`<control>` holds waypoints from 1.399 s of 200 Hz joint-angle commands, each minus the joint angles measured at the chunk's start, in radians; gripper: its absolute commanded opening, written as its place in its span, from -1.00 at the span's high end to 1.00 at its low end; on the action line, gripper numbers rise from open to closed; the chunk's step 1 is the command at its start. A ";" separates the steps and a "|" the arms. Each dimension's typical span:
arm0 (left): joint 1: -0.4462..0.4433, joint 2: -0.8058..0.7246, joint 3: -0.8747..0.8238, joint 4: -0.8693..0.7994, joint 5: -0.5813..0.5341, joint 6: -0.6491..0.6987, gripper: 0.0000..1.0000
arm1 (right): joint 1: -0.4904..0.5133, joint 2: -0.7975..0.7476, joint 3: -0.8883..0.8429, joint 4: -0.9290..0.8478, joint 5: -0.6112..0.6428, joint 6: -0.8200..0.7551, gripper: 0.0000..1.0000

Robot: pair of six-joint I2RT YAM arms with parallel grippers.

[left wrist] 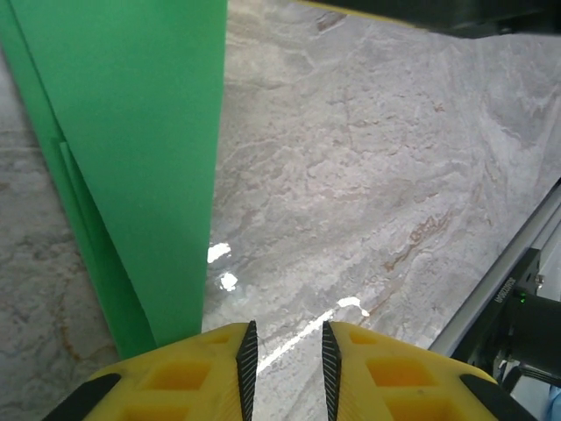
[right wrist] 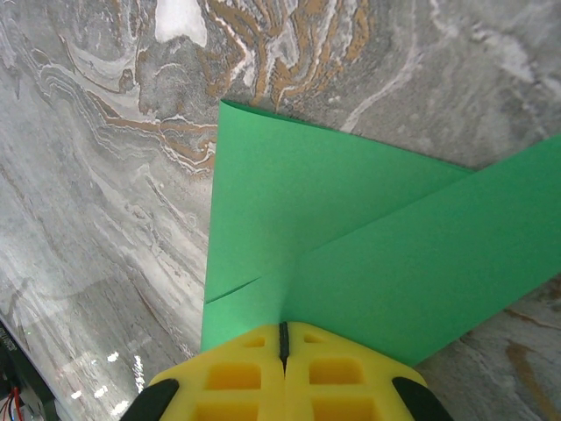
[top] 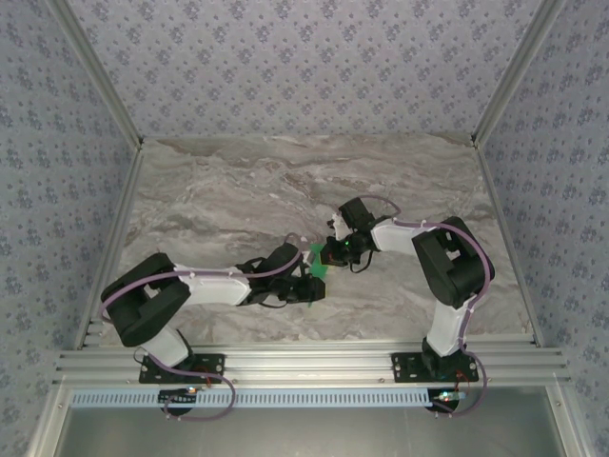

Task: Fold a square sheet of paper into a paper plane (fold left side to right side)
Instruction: Fold the wing for the fifth time at the center of the table.

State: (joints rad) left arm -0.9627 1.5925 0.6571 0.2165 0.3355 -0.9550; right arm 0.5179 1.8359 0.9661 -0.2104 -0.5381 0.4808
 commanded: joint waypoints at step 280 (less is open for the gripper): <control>-0.031 -0.003 -0.063 -0.082 -0.053 -0.013 0.47 | 0.004 0.077 0.003 -0.094 0.141 -0.030 0.88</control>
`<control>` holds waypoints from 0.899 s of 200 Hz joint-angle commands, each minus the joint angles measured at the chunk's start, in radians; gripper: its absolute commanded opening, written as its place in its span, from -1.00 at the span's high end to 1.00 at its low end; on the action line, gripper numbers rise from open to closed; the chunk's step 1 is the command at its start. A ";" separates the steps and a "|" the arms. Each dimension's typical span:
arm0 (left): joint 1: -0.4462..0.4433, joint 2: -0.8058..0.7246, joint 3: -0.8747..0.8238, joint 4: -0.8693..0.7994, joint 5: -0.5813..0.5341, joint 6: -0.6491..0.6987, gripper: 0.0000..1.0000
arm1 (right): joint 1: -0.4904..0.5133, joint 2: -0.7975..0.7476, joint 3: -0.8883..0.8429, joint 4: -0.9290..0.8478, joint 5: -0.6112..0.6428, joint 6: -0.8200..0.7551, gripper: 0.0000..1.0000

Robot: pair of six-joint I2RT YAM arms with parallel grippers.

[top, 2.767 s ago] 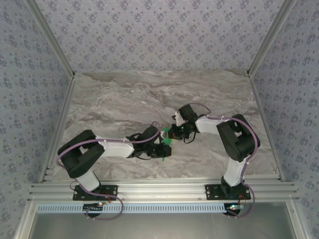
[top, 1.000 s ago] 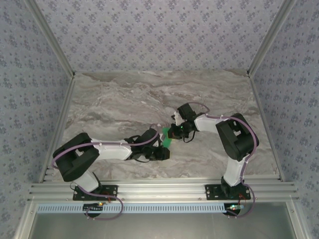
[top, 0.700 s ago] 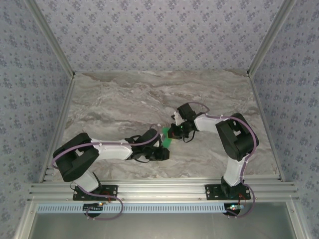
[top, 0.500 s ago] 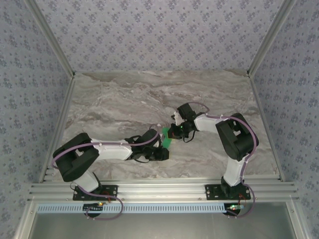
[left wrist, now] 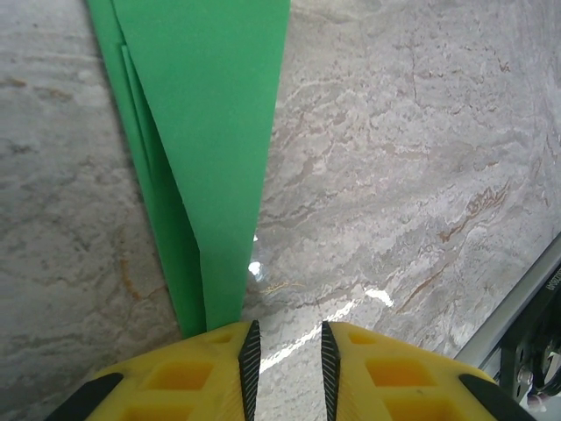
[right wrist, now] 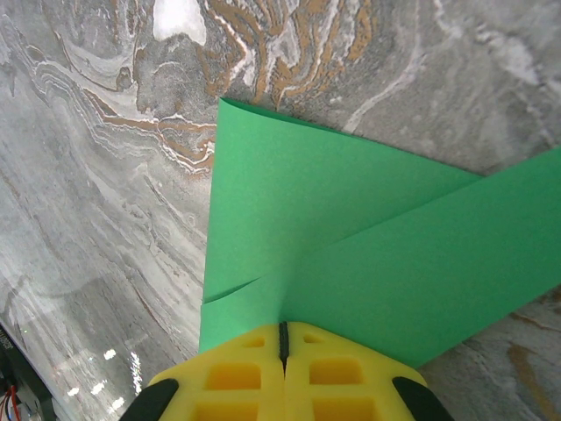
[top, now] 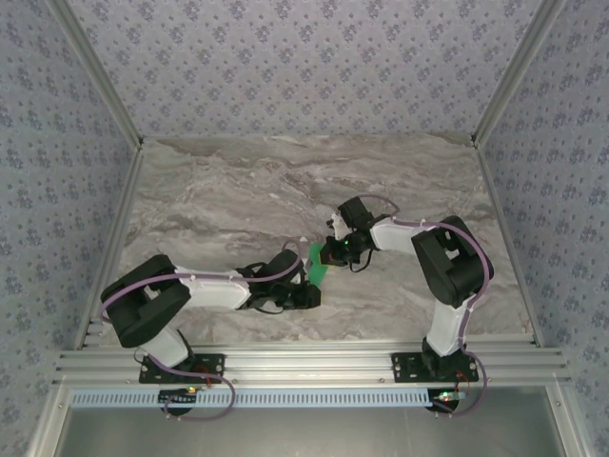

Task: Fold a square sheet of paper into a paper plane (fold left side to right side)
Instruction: Fold the wing for the fifth time at the center of the table.

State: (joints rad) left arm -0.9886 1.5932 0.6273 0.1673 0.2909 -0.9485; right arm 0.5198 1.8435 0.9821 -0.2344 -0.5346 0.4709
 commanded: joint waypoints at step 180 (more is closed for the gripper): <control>0.033 -0.259 -0.048 -0.126 -0.009 0.014 0.56 | 0.001 0.080 0.001 -0.082 0.131 -0.025 0.88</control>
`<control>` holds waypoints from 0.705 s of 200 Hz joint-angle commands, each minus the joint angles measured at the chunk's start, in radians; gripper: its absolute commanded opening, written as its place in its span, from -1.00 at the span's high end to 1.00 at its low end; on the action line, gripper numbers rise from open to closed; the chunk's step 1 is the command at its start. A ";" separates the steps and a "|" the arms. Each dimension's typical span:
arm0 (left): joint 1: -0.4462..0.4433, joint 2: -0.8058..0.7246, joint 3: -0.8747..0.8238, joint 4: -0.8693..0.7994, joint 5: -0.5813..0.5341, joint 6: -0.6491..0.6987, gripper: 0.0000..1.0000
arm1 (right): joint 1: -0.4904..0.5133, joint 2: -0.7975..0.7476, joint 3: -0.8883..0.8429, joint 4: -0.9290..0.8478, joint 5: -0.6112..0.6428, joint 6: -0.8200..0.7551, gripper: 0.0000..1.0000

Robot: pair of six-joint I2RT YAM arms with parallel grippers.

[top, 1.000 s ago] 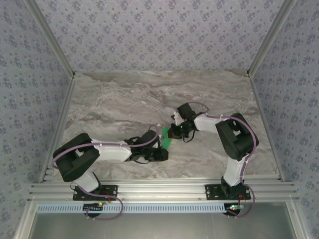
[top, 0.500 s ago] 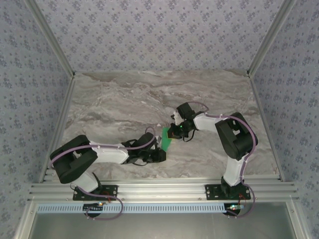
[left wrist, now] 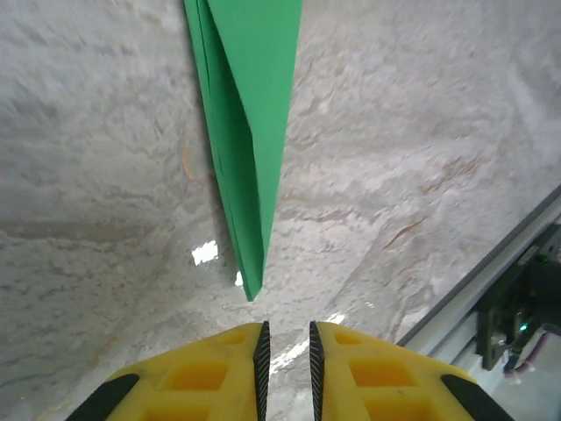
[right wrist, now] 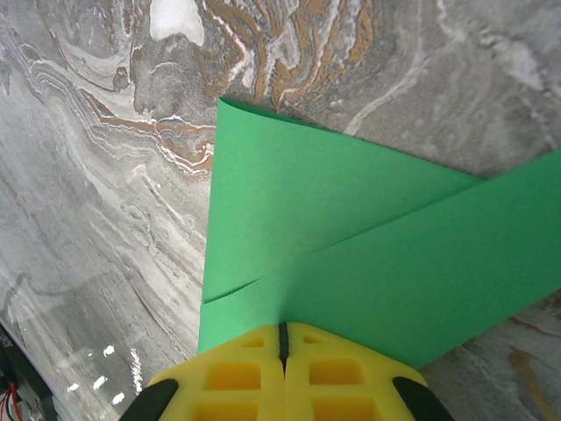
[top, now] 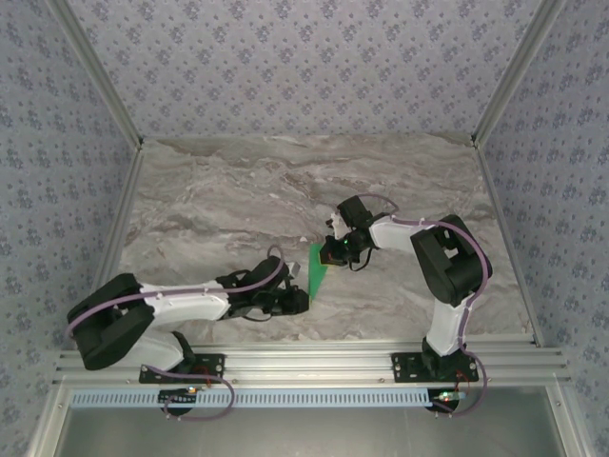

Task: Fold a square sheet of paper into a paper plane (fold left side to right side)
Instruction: Fold the wing for the fifth time at the center of the table.

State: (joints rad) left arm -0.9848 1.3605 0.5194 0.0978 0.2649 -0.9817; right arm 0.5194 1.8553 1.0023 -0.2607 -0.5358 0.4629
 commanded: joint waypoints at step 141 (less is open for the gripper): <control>0.044 0.303 0.198 0.007 0.057 0.102 0.52 | 0.008 0.068 -0.013 -0.067 0.132 -0.020 0.88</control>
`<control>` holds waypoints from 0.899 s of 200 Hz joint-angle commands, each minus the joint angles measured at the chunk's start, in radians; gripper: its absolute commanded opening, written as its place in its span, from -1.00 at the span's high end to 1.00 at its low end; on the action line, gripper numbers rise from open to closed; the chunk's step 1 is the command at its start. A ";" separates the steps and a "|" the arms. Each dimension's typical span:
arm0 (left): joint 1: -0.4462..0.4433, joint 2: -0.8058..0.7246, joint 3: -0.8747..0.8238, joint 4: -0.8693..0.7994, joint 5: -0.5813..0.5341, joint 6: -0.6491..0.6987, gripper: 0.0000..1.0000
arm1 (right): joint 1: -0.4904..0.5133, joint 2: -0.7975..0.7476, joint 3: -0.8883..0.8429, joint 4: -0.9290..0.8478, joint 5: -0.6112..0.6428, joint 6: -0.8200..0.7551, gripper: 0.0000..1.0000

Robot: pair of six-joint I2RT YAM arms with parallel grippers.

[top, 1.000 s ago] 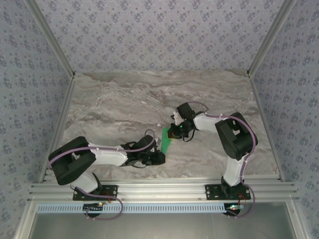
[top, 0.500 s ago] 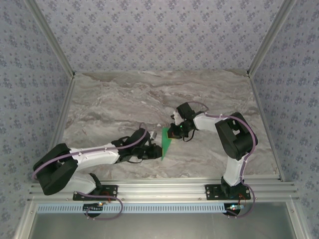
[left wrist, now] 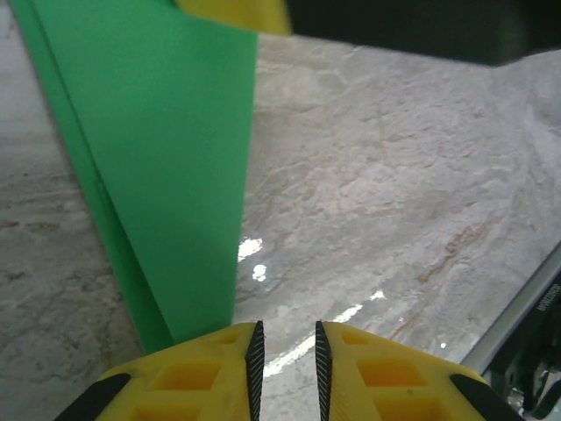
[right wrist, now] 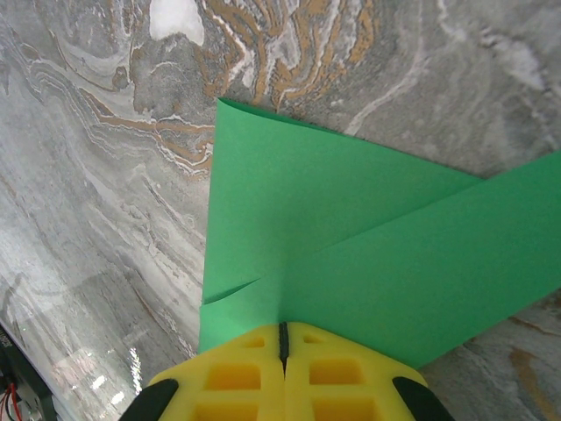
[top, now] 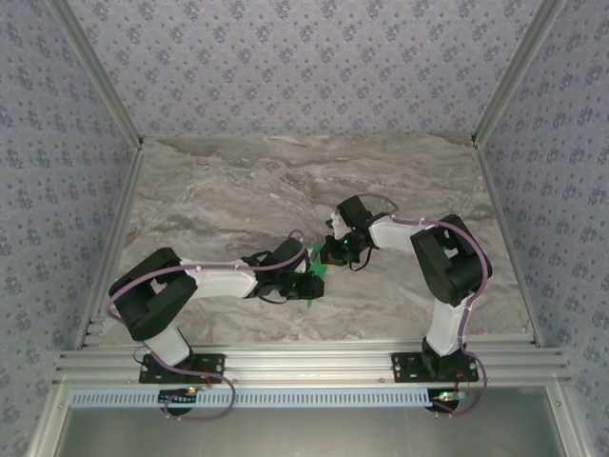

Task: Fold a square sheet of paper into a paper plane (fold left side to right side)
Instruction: Fold the wing for the fifth time at the center of the table.

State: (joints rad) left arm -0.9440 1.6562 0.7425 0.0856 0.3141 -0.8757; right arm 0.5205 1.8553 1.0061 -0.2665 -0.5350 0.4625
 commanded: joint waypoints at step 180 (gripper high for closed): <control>0.020 -0.508 -0.170 -0.280 -0.349 -0.027 0.11 | 0.028 -0.212 0.092 -0.174 0.359 -0.077 0.08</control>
State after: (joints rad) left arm -0.9337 1.2114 0.5400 -0.0395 0.1413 -0.9150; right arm 0.5259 1.7618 1.0542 -0.3470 -0.3523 0.4038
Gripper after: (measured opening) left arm 0.411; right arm 0.411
